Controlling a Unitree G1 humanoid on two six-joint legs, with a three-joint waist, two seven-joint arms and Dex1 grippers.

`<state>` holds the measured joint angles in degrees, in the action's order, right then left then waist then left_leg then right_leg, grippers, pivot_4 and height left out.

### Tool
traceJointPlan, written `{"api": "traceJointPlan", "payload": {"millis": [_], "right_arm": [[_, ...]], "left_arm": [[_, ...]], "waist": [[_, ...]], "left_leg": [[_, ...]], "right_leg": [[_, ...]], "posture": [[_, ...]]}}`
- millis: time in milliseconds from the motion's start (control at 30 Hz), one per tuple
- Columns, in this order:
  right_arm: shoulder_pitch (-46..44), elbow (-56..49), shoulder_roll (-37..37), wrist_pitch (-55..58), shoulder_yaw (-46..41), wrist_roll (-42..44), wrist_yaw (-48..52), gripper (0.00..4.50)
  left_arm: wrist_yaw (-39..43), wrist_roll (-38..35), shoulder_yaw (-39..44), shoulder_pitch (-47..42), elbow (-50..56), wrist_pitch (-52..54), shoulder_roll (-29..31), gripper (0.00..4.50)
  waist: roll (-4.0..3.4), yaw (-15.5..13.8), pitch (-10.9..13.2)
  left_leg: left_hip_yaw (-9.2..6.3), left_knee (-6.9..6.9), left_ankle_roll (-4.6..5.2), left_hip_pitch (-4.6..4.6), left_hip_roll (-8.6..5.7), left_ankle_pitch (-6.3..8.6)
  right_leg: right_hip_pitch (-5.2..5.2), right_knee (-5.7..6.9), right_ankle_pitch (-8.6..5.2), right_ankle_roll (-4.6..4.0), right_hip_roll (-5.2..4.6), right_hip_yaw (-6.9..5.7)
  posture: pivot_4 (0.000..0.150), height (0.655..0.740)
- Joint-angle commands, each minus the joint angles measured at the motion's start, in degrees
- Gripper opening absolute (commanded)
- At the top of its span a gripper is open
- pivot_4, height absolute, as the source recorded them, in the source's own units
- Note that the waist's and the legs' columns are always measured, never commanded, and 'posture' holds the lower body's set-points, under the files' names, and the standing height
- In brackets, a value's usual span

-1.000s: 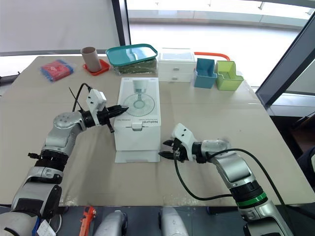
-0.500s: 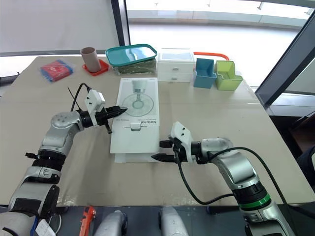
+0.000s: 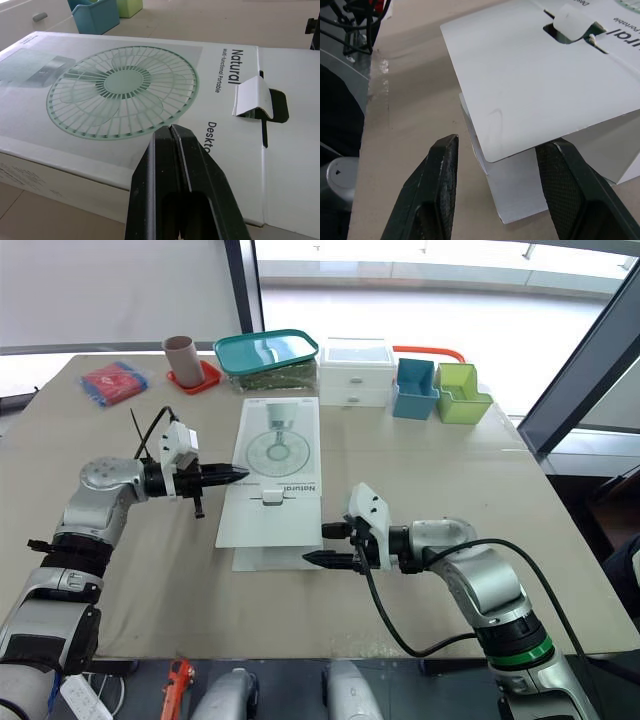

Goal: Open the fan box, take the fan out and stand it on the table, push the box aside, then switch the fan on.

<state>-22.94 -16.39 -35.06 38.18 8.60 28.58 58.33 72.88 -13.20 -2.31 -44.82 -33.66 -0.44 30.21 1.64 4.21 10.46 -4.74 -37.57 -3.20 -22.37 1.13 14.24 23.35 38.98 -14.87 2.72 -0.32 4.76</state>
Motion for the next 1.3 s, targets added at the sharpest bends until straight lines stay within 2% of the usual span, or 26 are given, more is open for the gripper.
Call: {"api": "traceJointPlan", "payload": {"millis": [33, 133, 233, 533, 733, 933, 1100, 1200, 1300], "right_arm": [[-3.7, -2.3, 2.7, 3.3, -5.9, 8.1, -1.4, 2.4], [-6.1, -2.3, 4.9, 5.9, -8.8, 12.9, -2.8, 2.4], [-8.3, -0.4, 6.4, 7.0, -9.3, 13.5, -5.3, 2.4], [-11.7, 5.6, 9.7, 5.1, -5.2, 7.2, -10.2, 2.4], [-11.8, 7.7, 10.7, 4.7, -3.9, 4.4, -12.0, 2.4], [-14.0, 10.2, 12.7, 7.1, -5.8, 4.9, -15.2, 2.4], [-15.1, 11.6, 13.7, 9.2, -6.6, 5.6, -17.0, 2.4], [-15.0, 11.5, 13.6, 9.5, -6.1, 5.2, -17.1, 2.4], [-14.8, 11.1, 13.5, 9.7, -6.0, 5.1, -17.4, 2.4]], "left_arm": [[0.3, 1.6, -1.0, -0.1, -1.7, -0.3, 0.5, 0.0], [0.2, 1.8, -1.0, 0.0, -1.8, -0.7, 0.5, 0.0], [-0.1, 2.2, -1.0, 0.2, -1.7, -1.2, 0.7, 0.0], [-4.6, 0.8, 2.3, 1.6, 1.3, -2.1, 1.7, 0.0], [-9.7, -1.1, 7.1, 3.6, 6.4, 0.2, 4.7, 0.0], [-9.4, -4.6, 9.3, 6.5, 14.7, 5.0, 7.6, 0.0], [-7.3, -12.6, 9.4, 6.6, 26.4, 14.6, 7.7, 0.0], [-7.8, -12.6, 8.0, 6.2, 29.2, 16.2, 7.4, 0.0], [-8.0, -10.0, 5.2, 5.6, 26.6, 14.8, 6.1, 0.0]], "waist": [[0.0, 0.0, 0.0], [-0.01, 0.1, 0.0], [0.0, 0.0, 0.0], [-0.02, 0.1, 0.0], [-0.02, 0.1, 0.0], [-0.03, 0.1, 0.0], [-0.02, 0.1, 0.0], [-0.03, 0.1, 0.0], [-0.03, 0.1, 0.0]], "left_leg": [[0.0, 0.0, 0.0, 0.01, 0.02, 0.0], [0.0, 0.0, 0.0, 0.02, 0.05, 0.0], [-0.03, 0.0, 0.01, 0.02, 0.04, -0.01], [-0.02, 0.0, 0.02, 0.0, 0.06, -0.02], [-0.04, 0.02, 0.03, -0.1, 0.08, -0.02], [-0.05, 0.04, 0.02, -0.11, 0.08, -0.02], [-0.06, 0.05, 0.02, -0.17, 0.07, -0.02], [-0.06, 0.05, 0.03, -0.17, 0.07, -0.02], [-0.06, 0.05, 0.03, -0.13, 0.06, -0.02]], "right_leg": [[0.0, 0.0, 0.0, -0.01, 0.02, 0.0], [0.01, 0.02, 0.03, -0.05, 0.05, 0.0], [-0.02, 0.02, 0.02, -0.03, 0.04, -0.03], [0.03, 0.04, 0.03, -0.06, 0.05, -0.02], [0.13, 0.03, 0.03, -0.05, 0.05, -0.04], [0.14, 0.02, 0.03, -0.05, 0.01, -0.07], [0.15, 0.0, 0.02, -0.05, 0.0, -0.09], [0.15, -0.01, 0.02, -0.04, -0.02, -0.1], [0.14, 0.0, 0.02, -0.05, 0.0, -0.09]], "posture": [[0.15, 0.74], [0.15, 0.74], [0.15, 0.74], [0.15, 0.74], [0.15, 0.74], [0.15, 0.74], [0.15, 0.74], [0.15, 0.74], [0.15, 0.74]]}}
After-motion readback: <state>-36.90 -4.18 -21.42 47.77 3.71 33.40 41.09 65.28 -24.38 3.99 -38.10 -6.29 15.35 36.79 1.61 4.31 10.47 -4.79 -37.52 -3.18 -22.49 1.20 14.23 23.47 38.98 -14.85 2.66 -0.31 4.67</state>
